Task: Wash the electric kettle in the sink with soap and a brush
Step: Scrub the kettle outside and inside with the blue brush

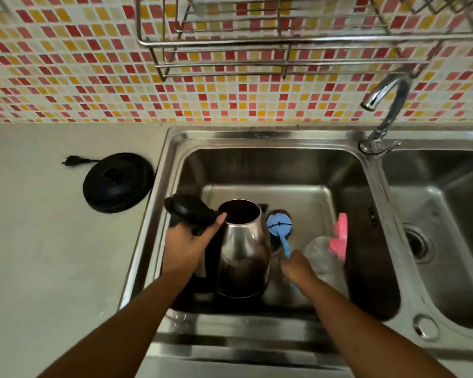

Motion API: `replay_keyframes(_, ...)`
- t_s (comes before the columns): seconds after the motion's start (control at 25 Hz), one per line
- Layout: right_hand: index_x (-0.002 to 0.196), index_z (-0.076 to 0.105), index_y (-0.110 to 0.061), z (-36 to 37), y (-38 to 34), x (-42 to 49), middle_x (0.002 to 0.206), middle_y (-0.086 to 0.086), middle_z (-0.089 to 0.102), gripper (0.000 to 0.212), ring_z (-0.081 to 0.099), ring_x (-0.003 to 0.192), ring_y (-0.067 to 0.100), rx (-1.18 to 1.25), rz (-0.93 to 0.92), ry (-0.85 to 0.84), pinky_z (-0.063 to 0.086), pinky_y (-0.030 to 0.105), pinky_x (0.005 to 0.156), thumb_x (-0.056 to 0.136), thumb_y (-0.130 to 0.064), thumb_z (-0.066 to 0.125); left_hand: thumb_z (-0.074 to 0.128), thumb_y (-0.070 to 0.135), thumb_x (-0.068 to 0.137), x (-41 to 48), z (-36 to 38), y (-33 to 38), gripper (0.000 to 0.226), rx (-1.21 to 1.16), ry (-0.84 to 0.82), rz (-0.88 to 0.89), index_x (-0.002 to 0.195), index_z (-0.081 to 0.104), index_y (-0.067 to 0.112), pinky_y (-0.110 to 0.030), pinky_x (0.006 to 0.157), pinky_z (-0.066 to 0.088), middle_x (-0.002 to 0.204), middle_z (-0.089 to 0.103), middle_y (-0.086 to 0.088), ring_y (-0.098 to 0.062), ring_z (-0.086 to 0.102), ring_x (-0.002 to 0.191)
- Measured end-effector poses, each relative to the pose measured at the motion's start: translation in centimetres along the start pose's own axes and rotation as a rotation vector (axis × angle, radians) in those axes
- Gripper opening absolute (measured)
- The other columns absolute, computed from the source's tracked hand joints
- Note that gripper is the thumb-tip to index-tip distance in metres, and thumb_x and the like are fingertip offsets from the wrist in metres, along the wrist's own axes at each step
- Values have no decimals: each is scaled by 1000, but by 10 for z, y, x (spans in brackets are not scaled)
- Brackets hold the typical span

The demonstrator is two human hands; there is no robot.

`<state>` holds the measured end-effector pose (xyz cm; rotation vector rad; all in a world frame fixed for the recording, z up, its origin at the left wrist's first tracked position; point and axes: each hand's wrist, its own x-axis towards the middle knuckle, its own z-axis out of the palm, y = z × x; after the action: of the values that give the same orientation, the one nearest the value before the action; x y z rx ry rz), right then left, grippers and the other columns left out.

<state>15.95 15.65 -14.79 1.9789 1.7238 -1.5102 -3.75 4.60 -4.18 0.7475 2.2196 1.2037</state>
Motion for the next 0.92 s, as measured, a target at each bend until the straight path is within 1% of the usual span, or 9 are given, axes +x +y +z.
replay_keyframes(0.16, 76, 58, -20, -48, -22, -64, 61, 1, 53, 13, 52, 56, 23, 158, -286, 177, 45, 39, 61, 87, -25, 54, 64, 71, 70, 7, -26, 21, 49, -37, 52, -23, 67, 65, 22, -37, 71, 58, 57, 67, 3, -16, 70, 64)
replay_keyframes(0.28, 106, 65, -25, -69, -45, -116, 64, -4, 52, 18, 56, 60, 16, 254, -587, 348, 48, 29, 70, 91, -30, 56, 66, 66, 74, 13, -32, 48, 37, -147, 61, -80, 74, 58, 30, -38, 89, 54, 79, 72, -4, -24, 69, 83)
replay_keyframes(0.32, 111, 66, -22, -71, -56, -130, 68, -9, 57, 22, 56, 64, 10, 238, -675, 399, 44, 16, 77, 91, -27, 57, 67, 63, 75, 12, -33, 59, 33, -205, 63, -108, 76, 55, 33, -35, 91, 52, 86, 72, -4, -22, 67, 86)
replay_keyframes(0.36, 113, 67, -18, -72, -66, -143, 76, -11, 61, 23, 56, 67, 6, 203, -748, 438, 36, 2, 78, 93, -22, 58, 69, 61, 75, 11, -32, 68, 31, -263, 75, -117, 75, 53, 34, -31, 89, 50, 88, 70, -2, -19, 65, 86)
replay_keyframes(0.44, 117, 67, -15, -70, -73, -160, 85, -5, 69, 26, 59, 70, 7, 123, -844, 466, 34, -4, 73, 93, -19, 59, 69, 59, 77, 12, -30, 81, 34, -336, 94, -143, 68, 49, 33, -27, 78, 47, 76, 65, 3, -12, 60, 73)
replay_keyframes(0.52, 121, 66, -22, -69, -64, -170, 84, -1, 73, 33, 64, 71, 14, 0, -899, 472, 42, 11, 75, 91, -33, 55, 67, 61, 77, 18, -30, 89, 37, -359, 105, -154, 64, 48, 32, -30, 76, 45, 70, 61, 6, -9, 57, 67)
replay_keyframes(0.64, 122, 66, -27, -85, -55, -157, 69, 2, 68, 50, 67, 65, 29, -36, -848, 627, 54, 42, 77, 86, -50, 41, 66, 67, 74, 27, -28, 98, 42, -353, 83, -165, 65, 53, 28, -41, 74, 53, 65, 62, -3, -21, 61, 64)
replay_keyframes(0.8, 129, 61, -26, -88, -83, -147, 68, 12, 70, 51, 65, 56, 29, -65, -920, 696, 55, 45, 55, 86, -46, 41, 68, 67, 72, 36, -22, 111, 50, -361, 55, -159, 64, 59, 18, -33, 70, 51, 70, 66, -10, -24, 63, 67)
replay_keyframes(0.92, 127, 62, -33, -81, -64, -152, 58, 8, 66, 43, 63, 52, 29, -239, -952, 710, 55, 48, 63, 87, -41, 47, 68, 62, 76, 42, -22, 115, 46, -406, 60, -187, 65, 56, 20, -32, 67, 51, 71, 65, -10, -23, 61, 65)
